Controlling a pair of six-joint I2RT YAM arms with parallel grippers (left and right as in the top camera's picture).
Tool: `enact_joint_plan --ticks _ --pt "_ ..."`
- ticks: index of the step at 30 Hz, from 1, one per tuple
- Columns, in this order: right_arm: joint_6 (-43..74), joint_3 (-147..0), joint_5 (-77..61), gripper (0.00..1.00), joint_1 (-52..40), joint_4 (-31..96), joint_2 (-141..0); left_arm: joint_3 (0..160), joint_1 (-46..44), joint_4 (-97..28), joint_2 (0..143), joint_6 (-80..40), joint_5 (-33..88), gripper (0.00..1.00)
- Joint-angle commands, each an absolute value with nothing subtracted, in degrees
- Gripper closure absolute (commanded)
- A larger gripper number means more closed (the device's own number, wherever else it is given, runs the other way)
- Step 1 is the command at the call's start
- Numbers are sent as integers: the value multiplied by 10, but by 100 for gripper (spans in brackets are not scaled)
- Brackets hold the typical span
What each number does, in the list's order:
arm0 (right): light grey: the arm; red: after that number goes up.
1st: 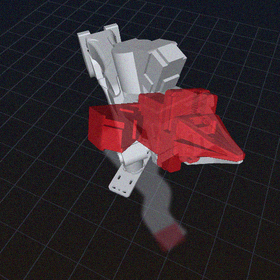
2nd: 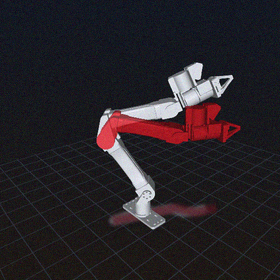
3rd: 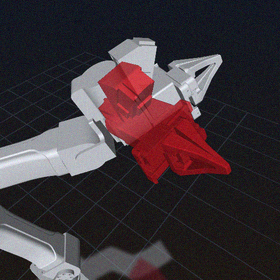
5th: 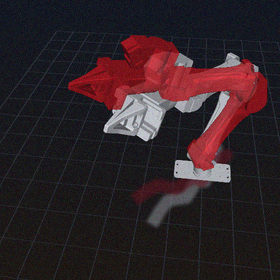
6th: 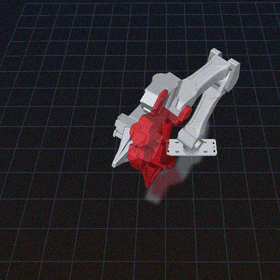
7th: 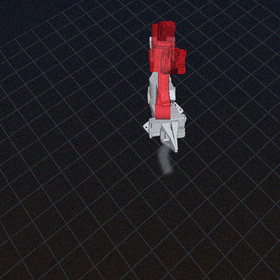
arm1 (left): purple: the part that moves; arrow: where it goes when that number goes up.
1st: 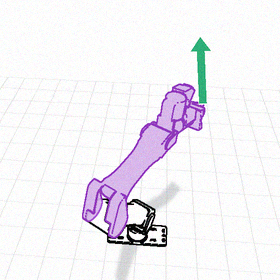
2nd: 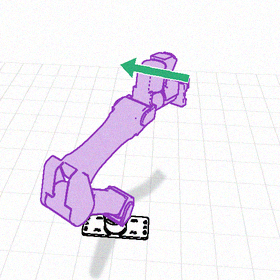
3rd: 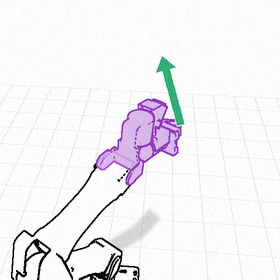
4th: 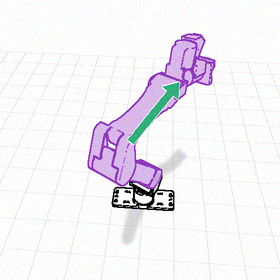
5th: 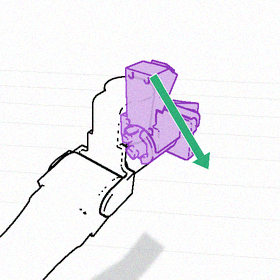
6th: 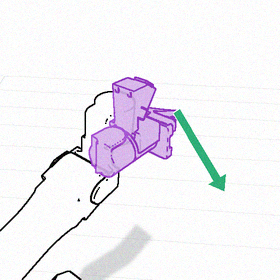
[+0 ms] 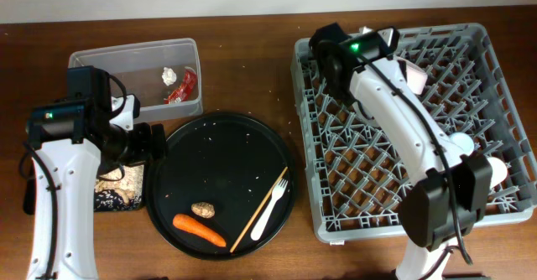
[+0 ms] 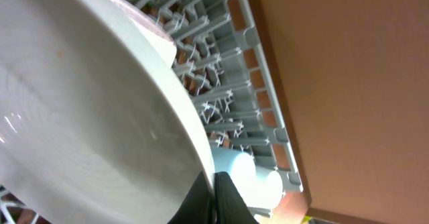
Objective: Sort waste into correct bins and load items into the dishwasher rack
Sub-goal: 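Carry the white plate to the rack and stand it upright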
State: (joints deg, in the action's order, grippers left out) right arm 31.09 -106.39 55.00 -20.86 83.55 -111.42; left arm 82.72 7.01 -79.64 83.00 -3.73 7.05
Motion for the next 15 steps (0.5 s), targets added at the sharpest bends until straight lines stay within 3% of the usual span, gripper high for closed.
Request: enact_joint_plan --ticks 1,7,9,12,15 --pt "320 -1021 537 96 -209 809 -1110 825 73 -796 826 -39 77 7" --pt "320 -1023 428 93 -236 807 -1109 825 73 -795 826 -39 77 7" --pt "320 -1023 387 87 -253 807 -1109 825 73 -795 826 -39 77 7" --pt "320 -1023 351 66 -283 808 -1109 825 73 -795 826 -39 77 7" --pt "320 -1028 351 57 -293 823 -1108 825 73 -795 826 -39 77 7"
